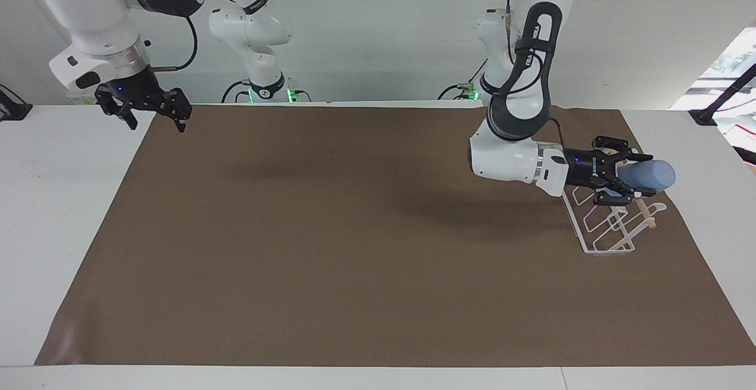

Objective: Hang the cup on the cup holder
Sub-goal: 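Move the cup with the left gripper onto a rack hook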

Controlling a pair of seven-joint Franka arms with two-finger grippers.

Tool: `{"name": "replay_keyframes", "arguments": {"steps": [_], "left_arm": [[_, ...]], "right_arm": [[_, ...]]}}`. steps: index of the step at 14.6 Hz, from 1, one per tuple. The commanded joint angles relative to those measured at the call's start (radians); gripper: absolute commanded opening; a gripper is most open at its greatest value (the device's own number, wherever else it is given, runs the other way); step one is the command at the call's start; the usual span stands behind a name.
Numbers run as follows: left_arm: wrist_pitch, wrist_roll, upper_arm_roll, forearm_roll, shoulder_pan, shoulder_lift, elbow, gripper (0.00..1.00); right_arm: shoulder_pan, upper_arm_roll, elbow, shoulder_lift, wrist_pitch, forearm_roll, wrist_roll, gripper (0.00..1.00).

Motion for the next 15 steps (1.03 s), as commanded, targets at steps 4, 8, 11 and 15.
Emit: {"name": "replay_keyframes", "arguments": {"steps": [4, 8, 11, 15], "left_arm": [[-0.081, -0.144, -0.005, 0.055, 0.014, 0.079, 0.007, 0.00], [-0.080, -0.187, -0.006, 0.055, 0.029, 0.115, 0.006, 0.00], [-0.074, -0.204, -0.008, 0.042, 0.028, 0.115, 0.000, 0.00], [-0.069, -0.212, -0.010, 0.011, 0.029, 0.113, -0.014, 0.00]], "right_arm": [[-0.012, -0.014, 0.037, 0.015, -0.037, 0.003, 0.009, 0.99], [0.072, -0.083, 0.034, 0.021, -0.039, 0.014, 0.008, 0.99], [0.069, -0.085, 0.028, 0.015, -0.039, 0.017, 0.003, 0.99], [0.072, -0.088, 0.020, 0.014, -0.040, 0.040, 0.003, 0.99]]}}
